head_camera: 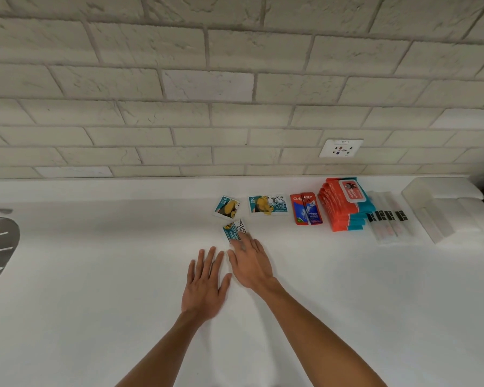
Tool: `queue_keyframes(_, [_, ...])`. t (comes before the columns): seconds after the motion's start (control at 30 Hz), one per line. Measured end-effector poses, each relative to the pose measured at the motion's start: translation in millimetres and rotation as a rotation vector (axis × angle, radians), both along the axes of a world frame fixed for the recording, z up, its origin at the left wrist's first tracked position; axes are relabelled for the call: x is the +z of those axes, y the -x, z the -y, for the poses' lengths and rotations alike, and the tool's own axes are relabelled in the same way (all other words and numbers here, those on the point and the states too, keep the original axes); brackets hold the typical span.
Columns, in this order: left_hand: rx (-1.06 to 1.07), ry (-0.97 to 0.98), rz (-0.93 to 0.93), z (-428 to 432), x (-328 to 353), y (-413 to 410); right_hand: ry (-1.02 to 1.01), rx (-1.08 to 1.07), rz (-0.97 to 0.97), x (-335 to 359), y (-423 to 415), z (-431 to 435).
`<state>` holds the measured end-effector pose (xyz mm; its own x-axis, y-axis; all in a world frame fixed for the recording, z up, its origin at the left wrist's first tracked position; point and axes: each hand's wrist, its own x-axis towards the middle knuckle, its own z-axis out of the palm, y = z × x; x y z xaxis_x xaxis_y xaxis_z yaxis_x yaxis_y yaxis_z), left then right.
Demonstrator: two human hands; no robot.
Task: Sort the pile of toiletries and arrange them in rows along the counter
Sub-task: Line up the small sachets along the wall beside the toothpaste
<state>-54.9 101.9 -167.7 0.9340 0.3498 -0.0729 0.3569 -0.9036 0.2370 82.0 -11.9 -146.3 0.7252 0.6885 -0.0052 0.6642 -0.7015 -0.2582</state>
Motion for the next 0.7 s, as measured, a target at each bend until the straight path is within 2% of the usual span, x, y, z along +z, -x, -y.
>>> queue_keyframes(0.27, [-0.032, 0.045, 0.035, -3, -3, 2, -0.102, -0.088, 0.030, -9, 51, 56])
queue_keyframes(0.57, [-0.093, 0.241, 0.211, 9, 0, 11, -0.225, -0.125, 0.048, -30, 89, 109])
queue_keyframes(0.7, [-0.102, 0.349, 0.214, 22, 15, 0, -0.262, -0.129, 0.020, -34, 94, 124])
